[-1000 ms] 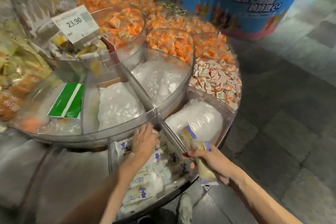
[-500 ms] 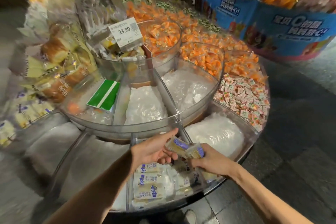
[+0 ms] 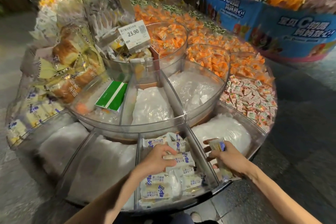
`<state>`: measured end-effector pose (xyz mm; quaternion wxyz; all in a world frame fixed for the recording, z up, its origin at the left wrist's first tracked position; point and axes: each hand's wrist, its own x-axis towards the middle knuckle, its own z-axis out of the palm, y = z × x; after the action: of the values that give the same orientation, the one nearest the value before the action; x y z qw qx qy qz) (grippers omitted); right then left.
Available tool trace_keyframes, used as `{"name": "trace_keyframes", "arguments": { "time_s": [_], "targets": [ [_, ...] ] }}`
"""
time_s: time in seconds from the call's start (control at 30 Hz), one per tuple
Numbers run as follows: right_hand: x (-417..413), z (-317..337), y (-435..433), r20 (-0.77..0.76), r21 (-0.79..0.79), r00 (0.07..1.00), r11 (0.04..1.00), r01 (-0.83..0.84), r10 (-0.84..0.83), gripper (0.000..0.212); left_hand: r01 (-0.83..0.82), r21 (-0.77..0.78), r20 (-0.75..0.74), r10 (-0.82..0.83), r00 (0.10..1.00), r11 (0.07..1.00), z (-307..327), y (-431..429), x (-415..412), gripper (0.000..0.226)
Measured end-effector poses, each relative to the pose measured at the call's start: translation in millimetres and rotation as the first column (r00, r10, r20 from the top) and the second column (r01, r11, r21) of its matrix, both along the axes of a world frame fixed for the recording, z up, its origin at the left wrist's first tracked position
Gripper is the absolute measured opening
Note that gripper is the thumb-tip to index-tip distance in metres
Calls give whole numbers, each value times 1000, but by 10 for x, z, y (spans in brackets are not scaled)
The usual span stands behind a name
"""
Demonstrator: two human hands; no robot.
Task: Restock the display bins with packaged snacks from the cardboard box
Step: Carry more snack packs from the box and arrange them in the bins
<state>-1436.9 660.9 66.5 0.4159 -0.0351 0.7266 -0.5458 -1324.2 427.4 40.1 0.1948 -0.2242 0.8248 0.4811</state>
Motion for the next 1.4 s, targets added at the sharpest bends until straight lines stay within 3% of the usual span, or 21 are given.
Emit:
{"name": "trace_keyframes", "arguments": {
  "time_s": [0.2,0.27,0.4,0.5,0.6,0.7,0.8,0.87,0.9,0.93,1.0,1.03,1.1,1.17,1.23,1.33,1.4],
  "targets": [
    [16,15,-45,78,-81,995,995,65,-59,21,75,-353,-86,-113,990,932,-222,264,-122,39],
    [30,23,-51,128,-123,985,983,134,-118,19,172,-513,-82,-247,965,841,-328,336,-125,43],
    [10,72,-71,211,-179,971,973,149,-110,26,329,-744,72,-419,905,582,-522,330,-148,36],
    [-45,80,-92,358,-195,930,967,162,-84,44,376,-807,159,-446,881,455,-596,315,-194,34],
    [-98,22,-108,504,-261,854,919,295,-131,50,410,-824,218,-451,866,390,-658,334,-251,33],
    [-152,-19,-135,565,-272,803,877,397,-188,47,416,-811,226,-436,871,411,-575,376,-317,25],
    [-179,-37,-207,537,-243,809,874,420,-239,35,358,-788,133,-429,894,501,-430,396,-309,25],
    [-180,-59,-250,479,-202,832,887,416,-281,22,189,-632,-92,-315,945,751,-279,460,-272,26],
    [-177,-71,-269,428,-203,863,902,382,-269,20,59,-439,-199,-161,967,897,-161,509,-272,28],
    [-170,-94,-277,352,-201,905,924,324,-241,27,-60,-204,-243,9,970,977,-25,560,-279,30],
    [-139,-76,-308,131,-159,985,979,128,-108,45,-242,159,-209,272,939,957,243,603,-332,39],
    [-119,-60,-334,27,-135,999,990,32,-29,47,-273,230,-176,316,932,934,338,586,-358,47],
    [-83,-17,-396,-145,-129,980,979,-156,137,52,-221,217,-176,261,949,951,501,517,-369,55],
    [-73,76,-458,-210,-167,951,950,-265,228,57,-155,132,-189,178,966,979,577,441,-361,40],
    [-90,154,-494,-234,-187,933,929,-319,273,59,-163,167,-187,194,963,972,629,379,-333,28],
    [-127,141,-461,-390,-39,861,929,-369,325,65,-284,189,-199,320,926,940,626,284,-264,16],
    [-143,76,-390,-515,80,773,918,-388,371,55,-342,162,-226,372,900,926,567,236,-190,13]
  ]
}}
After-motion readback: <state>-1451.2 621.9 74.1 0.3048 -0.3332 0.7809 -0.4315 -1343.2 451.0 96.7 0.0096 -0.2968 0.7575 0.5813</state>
